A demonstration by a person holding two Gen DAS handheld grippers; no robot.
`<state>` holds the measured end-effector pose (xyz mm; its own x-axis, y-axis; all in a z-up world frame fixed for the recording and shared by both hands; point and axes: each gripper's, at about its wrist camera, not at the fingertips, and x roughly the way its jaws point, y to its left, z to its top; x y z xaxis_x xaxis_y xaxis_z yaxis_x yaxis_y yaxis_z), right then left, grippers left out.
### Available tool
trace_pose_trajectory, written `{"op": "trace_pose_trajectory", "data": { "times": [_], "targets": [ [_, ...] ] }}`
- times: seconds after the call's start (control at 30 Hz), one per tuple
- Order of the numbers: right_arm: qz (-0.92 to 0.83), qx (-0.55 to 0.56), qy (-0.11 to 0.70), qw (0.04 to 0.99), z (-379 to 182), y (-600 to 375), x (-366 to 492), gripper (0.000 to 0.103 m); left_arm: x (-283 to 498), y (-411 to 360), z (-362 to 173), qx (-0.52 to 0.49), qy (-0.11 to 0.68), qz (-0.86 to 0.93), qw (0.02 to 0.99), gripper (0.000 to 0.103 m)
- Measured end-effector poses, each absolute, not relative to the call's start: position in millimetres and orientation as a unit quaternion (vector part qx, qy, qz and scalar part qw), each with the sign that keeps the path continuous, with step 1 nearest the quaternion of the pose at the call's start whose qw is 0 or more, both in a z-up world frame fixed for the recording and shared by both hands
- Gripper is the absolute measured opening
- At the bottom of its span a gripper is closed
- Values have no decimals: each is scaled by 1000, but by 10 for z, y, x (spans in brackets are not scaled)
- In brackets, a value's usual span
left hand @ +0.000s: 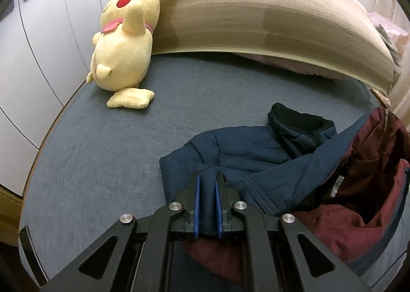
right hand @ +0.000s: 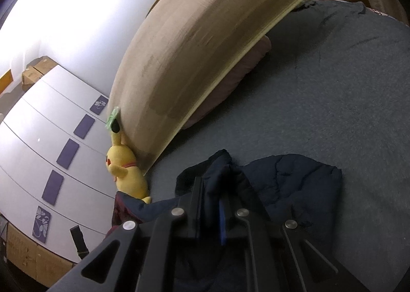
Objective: Fold large clothes
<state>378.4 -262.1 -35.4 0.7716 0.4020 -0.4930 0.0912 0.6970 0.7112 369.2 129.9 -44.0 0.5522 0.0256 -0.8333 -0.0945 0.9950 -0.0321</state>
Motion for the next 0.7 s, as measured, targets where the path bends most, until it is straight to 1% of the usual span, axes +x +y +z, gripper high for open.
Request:
{"op": "trace_pose_trajectory", "data": {
  "times": [0.3, 0.7],
  "targets": [
    [78, 376, 341, 858, -507, -2646, 3957, 11, 3820, 1287, -645, -26, 480, 41, 876, 11],
    [73, 372, 348, 857, -587, -2662, 4053, 11, 3836, 1261, -685, -17, 473, 43, 880, 11]
  ]
}}
